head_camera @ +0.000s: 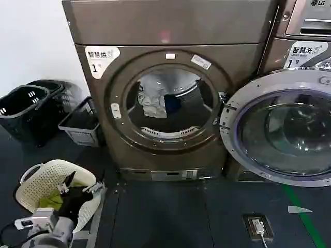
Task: Grasp the clothes from the dryer.
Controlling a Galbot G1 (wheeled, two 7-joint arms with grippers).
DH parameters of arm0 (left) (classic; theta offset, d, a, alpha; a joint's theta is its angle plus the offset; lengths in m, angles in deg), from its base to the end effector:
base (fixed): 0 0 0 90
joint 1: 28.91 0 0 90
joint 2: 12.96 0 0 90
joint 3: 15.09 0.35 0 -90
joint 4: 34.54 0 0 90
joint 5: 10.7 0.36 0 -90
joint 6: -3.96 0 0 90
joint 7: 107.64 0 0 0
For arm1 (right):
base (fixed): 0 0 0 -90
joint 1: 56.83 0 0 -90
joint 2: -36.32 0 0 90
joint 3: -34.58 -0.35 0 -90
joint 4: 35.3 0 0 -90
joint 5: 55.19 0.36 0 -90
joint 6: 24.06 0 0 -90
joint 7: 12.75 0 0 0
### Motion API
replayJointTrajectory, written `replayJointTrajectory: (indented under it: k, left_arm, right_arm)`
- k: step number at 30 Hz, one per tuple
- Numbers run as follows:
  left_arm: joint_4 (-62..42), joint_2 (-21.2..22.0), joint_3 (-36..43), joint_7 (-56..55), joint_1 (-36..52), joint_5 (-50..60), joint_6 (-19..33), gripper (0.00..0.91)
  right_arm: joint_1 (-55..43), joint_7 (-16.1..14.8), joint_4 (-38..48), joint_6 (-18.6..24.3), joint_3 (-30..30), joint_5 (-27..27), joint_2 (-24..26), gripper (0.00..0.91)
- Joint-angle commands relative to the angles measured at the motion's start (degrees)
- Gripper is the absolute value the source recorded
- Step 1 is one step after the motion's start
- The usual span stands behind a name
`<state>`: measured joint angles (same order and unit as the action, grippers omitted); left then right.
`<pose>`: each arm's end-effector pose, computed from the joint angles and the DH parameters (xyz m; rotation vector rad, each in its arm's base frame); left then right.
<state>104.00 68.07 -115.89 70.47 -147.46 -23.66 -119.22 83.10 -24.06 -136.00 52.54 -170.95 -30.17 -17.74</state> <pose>0.1711 0.0566 -0.1754 0.0679 -2.9262 -0.0252 -0.1302 -0.4246 0.0897 1.6445 2.2229 -1.0480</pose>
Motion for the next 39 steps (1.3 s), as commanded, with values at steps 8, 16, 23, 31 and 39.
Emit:
replayJointTrajectory:
  k: [8,16,23,31,39]
  left_arm:
    - [0.3,0.2,-0.1,0.0,0.2,-0.3,0.0,0.907]
    - [0.8,-0.6,-0.2,0.1,0.9,-1.4,-0.4,0.907]
    - [1.4,-0.9,-0.6,0.1,0.5,-2.4,-0.7,0.907]
    - [1.4,-1.0,-1.2,0.1,0.8,-2.9,-1.0,0.907]
    - [1.2,-1.0,-1.3,0.1,1.4,-3.4,-1.1,0.907]
  right_arm:
    - [-0.1,-0.8,0.1,1.1,-0.3,2.3,0.1,0.907]
    - [1.0,-0.4,-0.6,1.3,-1.2,4.4,0.9,0.907]
    - [1.6,-0.4,0.4,1.4,-2.2,4.7,0.9,0.907]
    - [0.9,-0.5,-0.2,1.5,-1.3,4.6,0.7,0.907]
    - [0.7,-0.5,-0.5,1.4,-0.9,4.7,1.4,0.907]
